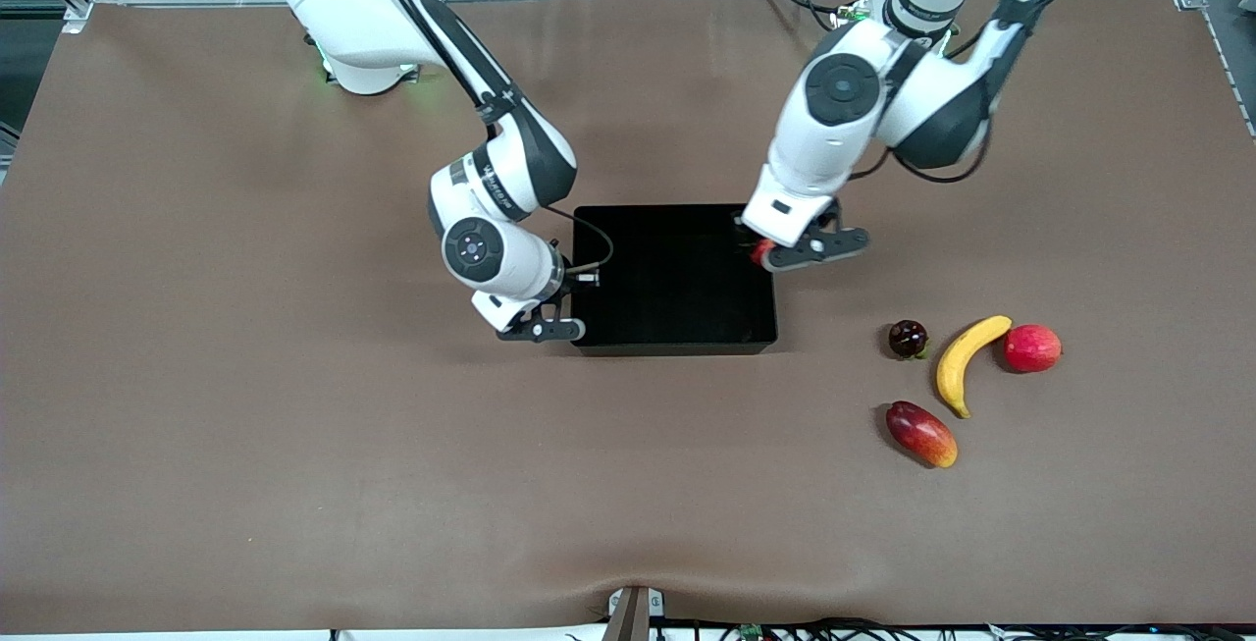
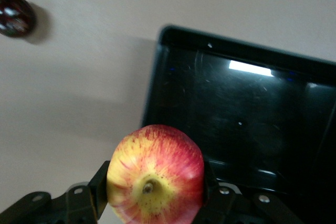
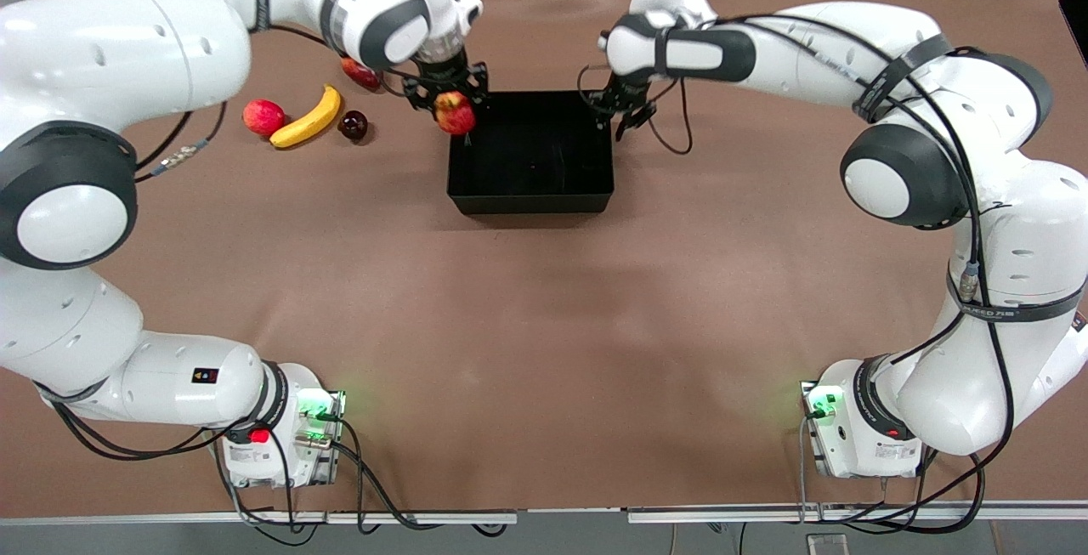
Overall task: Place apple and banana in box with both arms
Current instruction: 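Lift the apple with the left gripper and carry it over the box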
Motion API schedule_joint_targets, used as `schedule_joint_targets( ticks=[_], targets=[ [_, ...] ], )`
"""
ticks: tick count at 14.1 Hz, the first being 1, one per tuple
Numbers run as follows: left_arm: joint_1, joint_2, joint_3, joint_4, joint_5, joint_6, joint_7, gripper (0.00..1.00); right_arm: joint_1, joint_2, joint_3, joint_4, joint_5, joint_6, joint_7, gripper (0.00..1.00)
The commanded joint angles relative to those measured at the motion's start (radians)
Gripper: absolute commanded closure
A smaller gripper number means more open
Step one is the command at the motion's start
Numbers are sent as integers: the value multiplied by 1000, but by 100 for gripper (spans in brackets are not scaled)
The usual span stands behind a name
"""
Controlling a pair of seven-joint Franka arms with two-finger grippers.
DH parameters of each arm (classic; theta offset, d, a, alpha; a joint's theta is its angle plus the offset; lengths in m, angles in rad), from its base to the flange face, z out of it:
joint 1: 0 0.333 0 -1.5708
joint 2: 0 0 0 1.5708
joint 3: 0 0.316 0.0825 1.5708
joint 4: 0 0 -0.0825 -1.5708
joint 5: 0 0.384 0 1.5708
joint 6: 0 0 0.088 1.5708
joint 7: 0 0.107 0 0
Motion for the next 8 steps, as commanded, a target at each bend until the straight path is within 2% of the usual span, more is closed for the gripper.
schedule_joint_targets(
  ticks=[1,2,4,6,8],
  targets=[
    [-42,58,2,-3,56,78,-104,100,-71,-25,-41,190,8,-261,-6,0],
    [-57,89,2,-3,105,98,-156,100,-85,-25,-75,267,-12,-353,-11,0],
    [-78,155,2,4,211,118,-250,100,-102,-25,-127,384,-65,-444,-17,0],
    [-78,209,2,6,285,136,-288,100,-129,-56,-185,438,-107,-536,-18,0],
    [-82,253,2,4,311,153,-311,100,-152,-113,-234,444,-139,-608,-20,0]
  ],
)
